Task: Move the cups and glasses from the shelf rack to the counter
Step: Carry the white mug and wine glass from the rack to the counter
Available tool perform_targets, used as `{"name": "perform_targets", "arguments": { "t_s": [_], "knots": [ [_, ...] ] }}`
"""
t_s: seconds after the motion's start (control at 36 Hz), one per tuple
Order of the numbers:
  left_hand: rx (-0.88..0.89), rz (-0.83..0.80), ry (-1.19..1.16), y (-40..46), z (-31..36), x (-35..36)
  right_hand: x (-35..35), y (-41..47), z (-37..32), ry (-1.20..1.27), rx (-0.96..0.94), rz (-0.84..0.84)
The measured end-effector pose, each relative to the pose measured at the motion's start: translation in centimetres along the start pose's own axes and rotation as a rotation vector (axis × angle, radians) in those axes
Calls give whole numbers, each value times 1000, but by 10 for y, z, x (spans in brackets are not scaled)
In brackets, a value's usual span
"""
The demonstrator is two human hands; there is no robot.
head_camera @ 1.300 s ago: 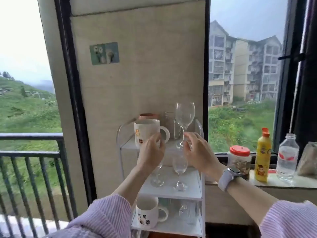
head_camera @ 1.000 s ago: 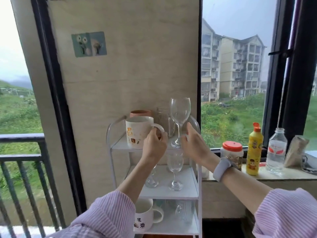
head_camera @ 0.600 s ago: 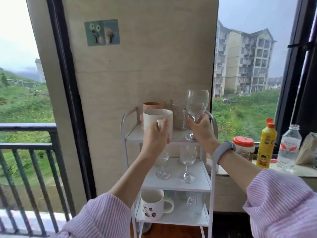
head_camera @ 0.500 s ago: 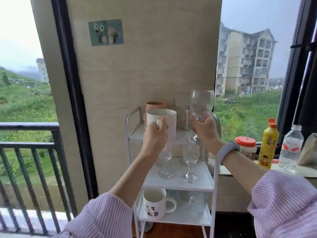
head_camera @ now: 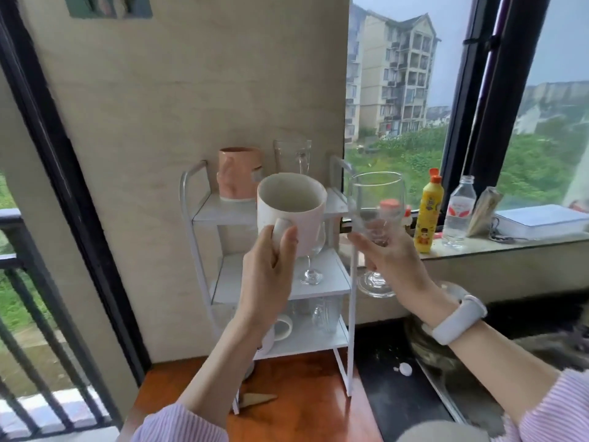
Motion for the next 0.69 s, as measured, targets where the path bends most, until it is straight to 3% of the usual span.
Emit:
{"name": "perform_targets", "arguments": {
  "t_s": [0.17,0.36,0.69],
  "knots": [
    [-2,-197,-77,-45,8,62,-65,-60,47,-177,148,133],
    [-16,-422,-172,-110,40,167,-183,-149,69,-140,288,370],
    [-14,-763,-401,-263,186,395,-439,-336,34,-283,509,740]
  ]
}}
Point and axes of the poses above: each hand's wrist, its own y-axis towards the middle knuckle, its own x-axis out of the palm, z = x × y, the point moved 5 cm from there along y, towards the middle knuckle, and after that the axes turned 1 degree about z, right-handed, at the moved point
